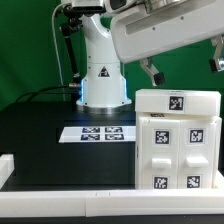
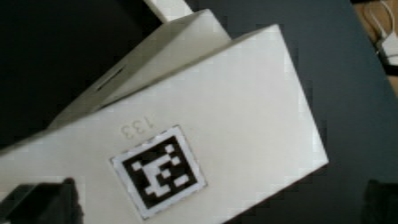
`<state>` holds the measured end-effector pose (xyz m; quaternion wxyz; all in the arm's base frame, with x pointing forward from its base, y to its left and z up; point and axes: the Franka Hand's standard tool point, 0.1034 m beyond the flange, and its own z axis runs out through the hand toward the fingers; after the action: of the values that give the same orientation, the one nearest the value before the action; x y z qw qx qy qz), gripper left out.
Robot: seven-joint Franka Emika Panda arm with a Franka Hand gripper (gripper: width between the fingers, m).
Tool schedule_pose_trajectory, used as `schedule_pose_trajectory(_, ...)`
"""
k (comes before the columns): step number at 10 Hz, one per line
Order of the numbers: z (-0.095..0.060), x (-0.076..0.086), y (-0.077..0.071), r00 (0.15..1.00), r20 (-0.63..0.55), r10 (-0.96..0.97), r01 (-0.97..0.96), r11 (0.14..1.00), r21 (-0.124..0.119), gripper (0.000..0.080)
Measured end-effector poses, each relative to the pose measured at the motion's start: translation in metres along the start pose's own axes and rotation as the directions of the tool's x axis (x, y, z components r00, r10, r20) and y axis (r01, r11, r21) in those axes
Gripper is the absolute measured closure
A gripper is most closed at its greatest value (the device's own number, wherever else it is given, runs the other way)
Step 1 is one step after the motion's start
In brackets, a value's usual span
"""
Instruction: Assemble cabinet
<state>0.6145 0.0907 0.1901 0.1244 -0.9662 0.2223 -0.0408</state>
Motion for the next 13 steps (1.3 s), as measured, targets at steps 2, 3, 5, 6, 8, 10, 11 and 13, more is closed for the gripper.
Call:
schedule_pose_trajectory(2, -0.001, -0.001, -0.003, 0.964, 0.004, -0.265, 0.265, 0.963, -0.038, 0.0002)
schedule_pose_trajectory(3, 0.0, -0.003, -0.005, 0.931, 0.009, -0.365, 0.365, 0.93, -0.052, 0.0002)
schedule_pose_trajectory(5, -0.001, -0.002, -0.003, 0.871, 0.024, -0.491, 0.492, 0.868, -0.063, 0.0002)
schedule_pose_trajectory(6, 0.0, -0.001, -0.002, 0.828, 0.029, -0.56, 0.561, 0.825, -0.061, 0.0002)
schedule_pose_trajectory(8, 0.0, -0.001, -0.001, 0.717, 0.039, -0.696, 0.697, 0.715, -0.056, 0.0002)
schedule_pose_trajectory(10, 0.002, 0.0, 0.001, 0.49, 0.052, -0.87, 0.871, 0.486, -0.071, 0.0002)
schedule_pose_trajectory(11, 0.005, 0.0, 0.001, 0.362, 0.068, -0.93, 0.931, 0.356, -0.077, 0.0002)
schedule_pose_trajectory(13, 0.009, 0.0, 0.002, 0.237, 0.085, -0.968, 0.971, 0.232, -0.065, 0.0002)
